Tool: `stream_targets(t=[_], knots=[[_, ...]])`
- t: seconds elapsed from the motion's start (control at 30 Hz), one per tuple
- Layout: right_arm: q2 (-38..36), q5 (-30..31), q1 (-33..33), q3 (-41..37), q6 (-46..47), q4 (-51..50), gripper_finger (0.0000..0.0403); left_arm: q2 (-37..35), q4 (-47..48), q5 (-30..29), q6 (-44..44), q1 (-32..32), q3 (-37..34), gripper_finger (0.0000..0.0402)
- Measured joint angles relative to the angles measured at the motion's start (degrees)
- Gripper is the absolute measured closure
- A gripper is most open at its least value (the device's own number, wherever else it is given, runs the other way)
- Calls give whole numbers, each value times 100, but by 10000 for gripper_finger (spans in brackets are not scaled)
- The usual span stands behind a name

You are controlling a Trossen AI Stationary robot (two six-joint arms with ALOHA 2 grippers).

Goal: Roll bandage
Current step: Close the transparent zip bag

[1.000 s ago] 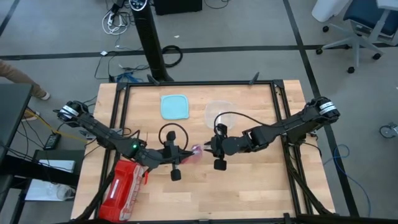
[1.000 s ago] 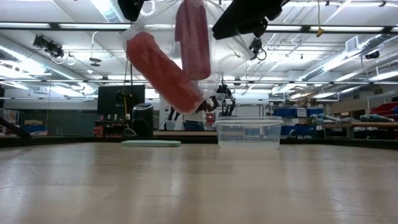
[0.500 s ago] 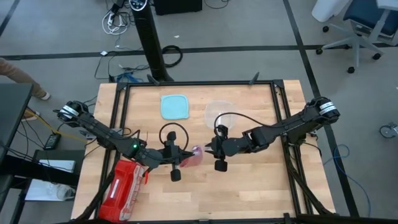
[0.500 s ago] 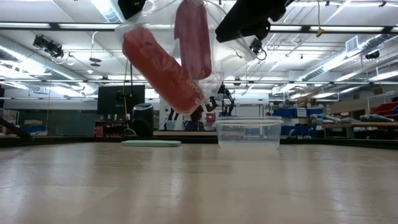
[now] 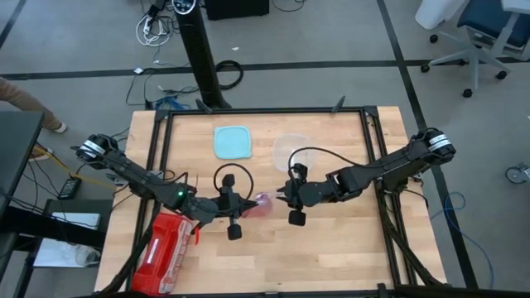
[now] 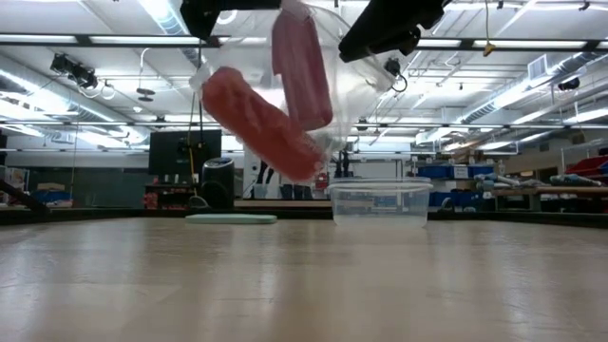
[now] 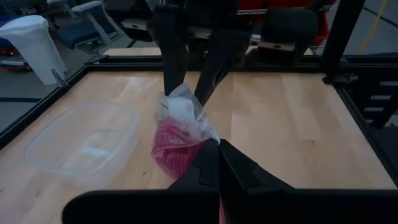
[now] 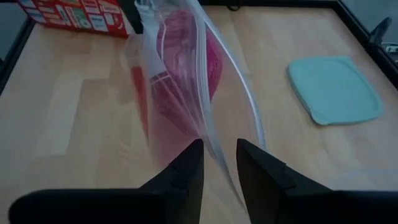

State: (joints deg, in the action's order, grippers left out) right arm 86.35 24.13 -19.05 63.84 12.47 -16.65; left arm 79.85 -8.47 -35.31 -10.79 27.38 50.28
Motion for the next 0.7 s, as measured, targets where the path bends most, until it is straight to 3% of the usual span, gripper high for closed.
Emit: stream_targets(t=[0.7], knots=[[-31,-128,-74,8,348,235,296,0,13,2,-59,0,0,402]])
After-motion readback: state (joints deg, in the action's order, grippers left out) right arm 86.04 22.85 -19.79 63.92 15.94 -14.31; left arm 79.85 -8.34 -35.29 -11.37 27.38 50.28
